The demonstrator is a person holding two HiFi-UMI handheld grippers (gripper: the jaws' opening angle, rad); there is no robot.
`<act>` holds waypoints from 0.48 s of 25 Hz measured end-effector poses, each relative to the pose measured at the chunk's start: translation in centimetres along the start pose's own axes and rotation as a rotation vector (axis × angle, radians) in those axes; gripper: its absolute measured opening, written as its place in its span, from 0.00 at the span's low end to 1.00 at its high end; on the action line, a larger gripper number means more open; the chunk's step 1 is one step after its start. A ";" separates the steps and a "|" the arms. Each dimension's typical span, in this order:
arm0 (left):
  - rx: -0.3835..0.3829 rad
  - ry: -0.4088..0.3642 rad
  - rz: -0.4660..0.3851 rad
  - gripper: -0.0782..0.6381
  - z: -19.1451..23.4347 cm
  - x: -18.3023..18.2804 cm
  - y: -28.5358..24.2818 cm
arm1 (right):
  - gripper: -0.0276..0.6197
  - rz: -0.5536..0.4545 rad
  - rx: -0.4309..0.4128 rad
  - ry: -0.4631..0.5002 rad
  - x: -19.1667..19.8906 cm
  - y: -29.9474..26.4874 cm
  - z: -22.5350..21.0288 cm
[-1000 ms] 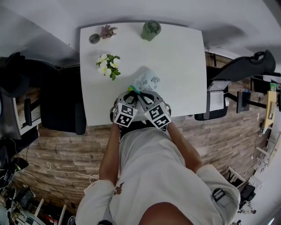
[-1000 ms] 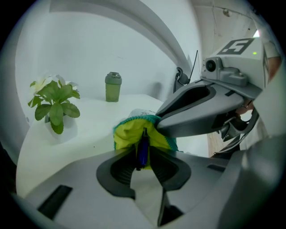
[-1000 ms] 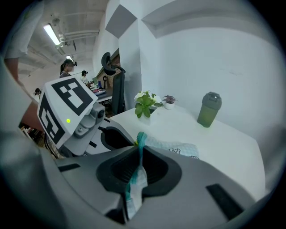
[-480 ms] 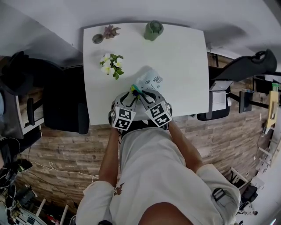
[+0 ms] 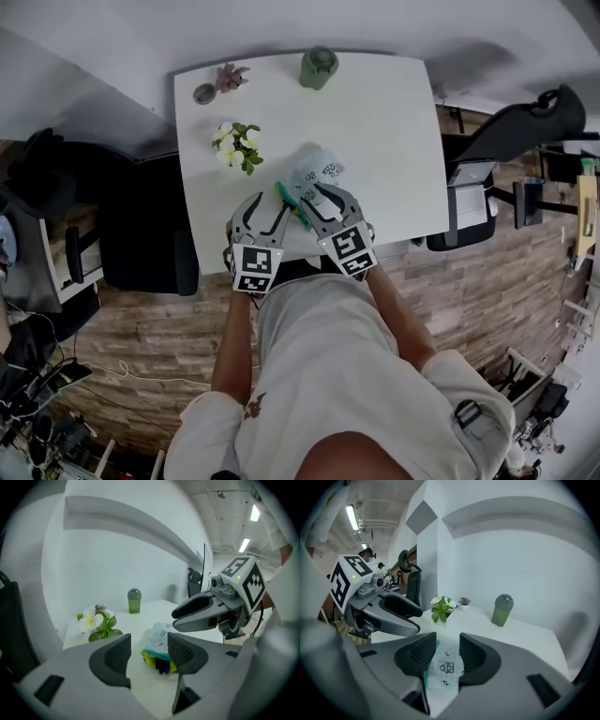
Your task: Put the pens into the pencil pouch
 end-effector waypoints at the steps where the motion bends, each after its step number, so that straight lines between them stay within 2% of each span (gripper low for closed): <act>1: -0.013 -0.008 -0.022 0.45 0.4 -0.8 0.4 | 0.29 -0.022 0.012 -0.004 -0.6 0.5 -0.1; 9: -0.098 -0.100 -0.168 0.47 2.9 -6.9 2.7 | 0.35 -0.171 0.094 -0.001 -5.2 4.4 -0.6; 12: -0.134 -0.108 -0.235 0.50 3.6 -9.4 3.7 | 0.42 -0.254 0.103 0.008 -7.7 6.2 -0.5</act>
Point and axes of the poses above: the fingertips, and each gripper's own axes: y backward along the fingers, z to its left, x out of its underside, the point moved 5 cm from there along y, backward along the fingers, and after that the axes turned 14 degrees about -y, right-handed, at the moved point
